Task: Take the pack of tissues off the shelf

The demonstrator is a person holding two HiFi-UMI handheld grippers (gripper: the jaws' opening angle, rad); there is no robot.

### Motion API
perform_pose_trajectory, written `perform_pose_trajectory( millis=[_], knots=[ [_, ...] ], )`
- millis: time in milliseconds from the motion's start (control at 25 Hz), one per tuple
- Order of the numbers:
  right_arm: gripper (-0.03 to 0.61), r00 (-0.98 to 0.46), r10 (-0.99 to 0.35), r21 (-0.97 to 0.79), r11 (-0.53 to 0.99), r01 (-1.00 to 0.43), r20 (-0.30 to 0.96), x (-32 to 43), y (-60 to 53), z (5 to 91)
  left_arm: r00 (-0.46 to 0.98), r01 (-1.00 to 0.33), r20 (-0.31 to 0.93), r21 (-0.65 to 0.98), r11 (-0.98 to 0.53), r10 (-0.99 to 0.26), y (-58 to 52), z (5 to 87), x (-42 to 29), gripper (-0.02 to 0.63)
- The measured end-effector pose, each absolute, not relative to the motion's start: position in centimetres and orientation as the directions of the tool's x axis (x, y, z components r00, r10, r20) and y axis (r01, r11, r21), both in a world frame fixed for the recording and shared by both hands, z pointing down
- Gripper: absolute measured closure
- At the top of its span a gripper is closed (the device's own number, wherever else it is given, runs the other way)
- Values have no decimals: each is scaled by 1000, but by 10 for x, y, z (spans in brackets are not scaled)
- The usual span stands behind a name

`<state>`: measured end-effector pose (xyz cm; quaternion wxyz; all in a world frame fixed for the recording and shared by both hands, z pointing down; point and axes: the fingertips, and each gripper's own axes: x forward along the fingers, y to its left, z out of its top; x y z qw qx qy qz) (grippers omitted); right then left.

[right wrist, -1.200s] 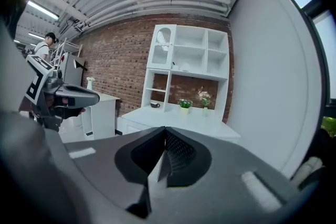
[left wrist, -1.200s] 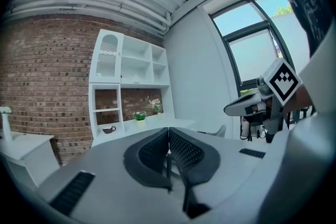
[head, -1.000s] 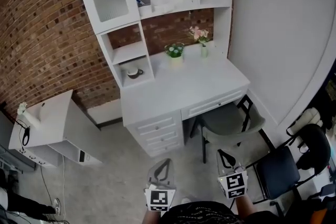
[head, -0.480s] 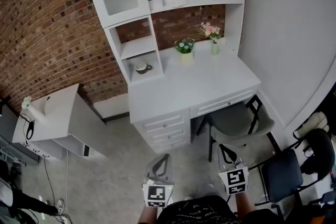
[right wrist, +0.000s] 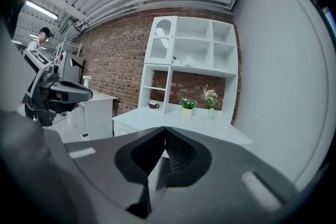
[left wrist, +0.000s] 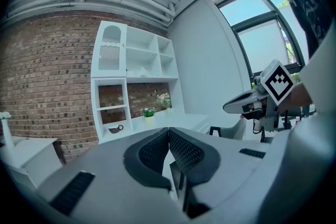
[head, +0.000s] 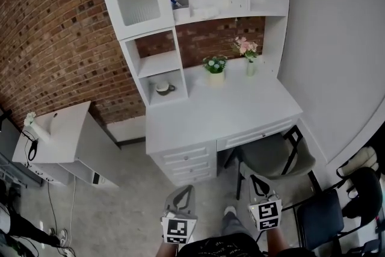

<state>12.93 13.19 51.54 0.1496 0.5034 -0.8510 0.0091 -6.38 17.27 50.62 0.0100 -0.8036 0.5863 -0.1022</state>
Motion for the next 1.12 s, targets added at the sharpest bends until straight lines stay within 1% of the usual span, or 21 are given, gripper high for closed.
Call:
perform_pose_trajectory(
  millis=[240, 520, 840, 1120],
  knots=[
    [574, -457, -851, 134, 500, -856, 258, 135, 79, 518, 305, -937, 136, -132, -322, -943, 124, 501, -53, 604],
    [574, -503, -823, 159, 552, -819, 265, 130, 18, 517, 266, -953, 131, -114, -281, -955, 66, 502, -49, 604],
    [574, -527, -810, 124, 569, -813, 256, 136, -34, 515, 247, -957, 160, -112, -266, -956, 18, 507, -37, 604],
    [574, -553, -796, 136, 593, -793, 247, 144, -74, 509, 216, -970, 143, -80, -229, -966, -16, 505, -27, 604]
  ],
)
